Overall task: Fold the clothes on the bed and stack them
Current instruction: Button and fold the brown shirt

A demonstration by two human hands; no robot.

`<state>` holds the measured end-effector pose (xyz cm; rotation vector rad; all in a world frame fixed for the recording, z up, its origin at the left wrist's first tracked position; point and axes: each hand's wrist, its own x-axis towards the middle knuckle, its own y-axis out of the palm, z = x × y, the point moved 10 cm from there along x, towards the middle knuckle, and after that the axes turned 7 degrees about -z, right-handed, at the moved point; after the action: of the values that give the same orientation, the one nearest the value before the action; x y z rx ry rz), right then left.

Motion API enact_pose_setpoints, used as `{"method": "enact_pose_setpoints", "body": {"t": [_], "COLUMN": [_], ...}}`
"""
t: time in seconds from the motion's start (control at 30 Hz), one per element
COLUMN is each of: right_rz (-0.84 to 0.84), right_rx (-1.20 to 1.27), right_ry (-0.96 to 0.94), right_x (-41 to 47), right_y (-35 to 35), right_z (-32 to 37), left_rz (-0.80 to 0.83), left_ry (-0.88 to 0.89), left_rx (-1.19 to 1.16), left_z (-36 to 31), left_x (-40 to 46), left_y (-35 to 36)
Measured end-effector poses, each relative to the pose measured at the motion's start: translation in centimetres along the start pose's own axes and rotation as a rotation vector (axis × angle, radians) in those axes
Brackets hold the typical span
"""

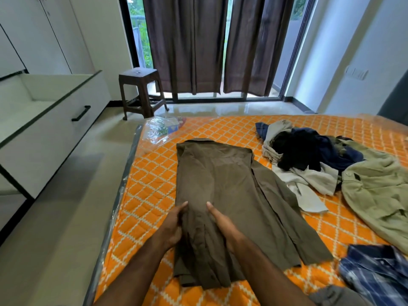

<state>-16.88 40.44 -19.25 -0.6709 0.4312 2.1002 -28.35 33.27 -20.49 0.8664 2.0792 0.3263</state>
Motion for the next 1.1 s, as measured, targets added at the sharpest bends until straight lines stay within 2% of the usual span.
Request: {"method": "enact_pose_setpoints", "body": {"t": [0.07, 0.13, 0.23, 0.3, 0.37, 0.4, 0.47, 0.53, 0.7, 0.77, 0.83, 0.9, 0.97, 1.03, 1.1], "right_rz": [-0.024, -0.102, -0.270, -0.198, -0.006, 0.082, 0.191, 0.189, 0.025, -0.050, -0.081, -0.002, 0.188, 0.348, 0.416], "right_rx": [-0.057, -0.212, -0.383, -0.316, -0.304, -0.333, -0.425, -0.458, -0.367, -0.597, -0.879, -1.090, -1.311, -1.565, -1.668], "right_ry": [-0.012, -0.047, -0.159, -0.122, 0.018, 0.055, 0.055, 0.059, 0.000, -0.274, -0.626, -0.923, -1.126, -1.191, -1.215], "right_x": [0.4, 0.9, 1.1, 0.3, -0.8, -1.2, -1.8, -2.2, -2.7, -2.7, -4.3, -6.6, -8.4, -8.6, -7.9], "right_y": [-0.5, -1.5, -3.4, -3.3, -2.2, -1.9, -1.8, -2.1, -2.5, -2.7, -2.3, -0.9, 0.9, 1.6, 1.5], "right_z": [-0.6, -1.4, -1.2, -1.8, -3.7, -4.6, -5.6, -6.1, -7.1, -5.8, -4.0, -3.2, -4.2, -6.5, -7.9], "left_rz": [-0.124, -0.259, -0.337, -0.302, -0.214, -0.161, -0.030, 0.007, -0.214, -0.278, -0.304, -0.095, 0.175, 0.376, 0.514], "left_ry": [0.052, 0.193, 0.307, 0.236, 0.066, 0.010, 0.005, 0.046, 0.175, 0.334, 0.630, 1.019, 1.307, 1.458, 1.488], "left_rx": [0.260, 0.518, 0.652, 0.523, 0.427, 0.490, 0.660, 0.787, 0.967, 1.200, 1.476, 1.705, 2.002, 2.197, 2.229], "left_z": [0.0, -1.0, -1.9, -0.9, 1.6, 2.5, 3.2, 3.3, 2.4, 1.6, 0.7, 1.6, 4.2, 6.3, 6.9], "left_x": [0.2, 0.1, 0.1, -0.3, -1.4, -2.4, -3.9, -4.9, -6.5, -7.2, -8.3, -10.1, -12.0, -12.8, -13.0], "left_y": [-1.7, -4.1, -6.2, -6.7, -6.5, -6.3, -5.4, -5.1, -6.0, -6.5, -6.3, -4.4, -3.0, -3.2, -3.4]}}
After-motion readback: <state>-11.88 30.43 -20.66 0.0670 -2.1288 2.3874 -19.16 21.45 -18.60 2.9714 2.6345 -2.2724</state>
